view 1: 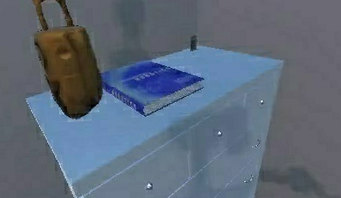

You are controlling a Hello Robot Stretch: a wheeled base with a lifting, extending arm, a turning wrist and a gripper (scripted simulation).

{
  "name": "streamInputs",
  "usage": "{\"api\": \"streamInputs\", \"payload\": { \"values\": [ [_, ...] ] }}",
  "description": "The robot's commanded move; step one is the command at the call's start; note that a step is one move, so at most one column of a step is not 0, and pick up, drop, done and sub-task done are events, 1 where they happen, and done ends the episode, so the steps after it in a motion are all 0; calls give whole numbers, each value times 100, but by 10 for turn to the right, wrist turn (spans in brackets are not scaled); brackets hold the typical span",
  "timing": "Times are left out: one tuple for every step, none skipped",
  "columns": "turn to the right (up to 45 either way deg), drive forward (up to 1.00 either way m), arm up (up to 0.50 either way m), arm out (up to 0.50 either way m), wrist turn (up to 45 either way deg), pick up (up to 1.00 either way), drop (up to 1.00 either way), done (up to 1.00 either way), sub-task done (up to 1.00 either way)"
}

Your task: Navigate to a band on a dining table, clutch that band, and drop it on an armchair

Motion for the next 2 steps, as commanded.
{"api": "streamInputs", "payload": {
  "values": [
    [450,0,0,0,0,0,0,0,0],
    [30,0,0,0,0,0,0,0,0]
  ]
}}
